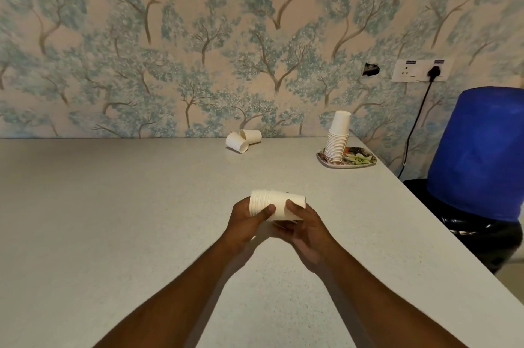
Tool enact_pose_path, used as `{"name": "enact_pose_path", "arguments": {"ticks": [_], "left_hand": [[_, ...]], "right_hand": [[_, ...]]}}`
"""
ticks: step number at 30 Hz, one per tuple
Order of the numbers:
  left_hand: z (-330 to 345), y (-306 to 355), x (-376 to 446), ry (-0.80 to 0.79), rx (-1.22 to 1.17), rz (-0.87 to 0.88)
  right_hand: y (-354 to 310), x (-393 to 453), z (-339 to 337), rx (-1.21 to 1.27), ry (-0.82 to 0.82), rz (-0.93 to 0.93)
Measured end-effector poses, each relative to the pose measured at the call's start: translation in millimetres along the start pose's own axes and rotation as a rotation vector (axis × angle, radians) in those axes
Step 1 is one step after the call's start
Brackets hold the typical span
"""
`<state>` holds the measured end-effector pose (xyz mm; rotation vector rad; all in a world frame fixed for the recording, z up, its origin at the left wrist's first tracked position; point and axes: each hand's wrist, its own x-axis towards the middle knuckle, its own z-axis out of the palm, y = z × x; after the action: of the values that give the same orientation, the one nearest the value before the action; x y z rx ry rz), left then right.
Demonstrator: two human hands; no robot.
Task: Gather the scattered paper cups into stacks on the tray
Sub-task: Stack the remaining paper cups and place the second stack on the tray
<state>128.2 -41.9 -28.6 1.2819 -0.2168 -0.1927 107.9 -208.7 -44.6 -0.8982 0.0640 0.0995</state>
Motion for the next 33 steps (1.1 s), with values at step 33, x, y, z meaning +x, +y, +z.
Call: {"name": "enact_pose_path", "arguments": {"ticks": [33], "left_hand": [[-103.4, 20.6, 262.3, -0.019, 0.686, -0.045]], "right_hand": [[11.7, 160.0, 5.4, 0.483, -0.043, -0.02]]}}
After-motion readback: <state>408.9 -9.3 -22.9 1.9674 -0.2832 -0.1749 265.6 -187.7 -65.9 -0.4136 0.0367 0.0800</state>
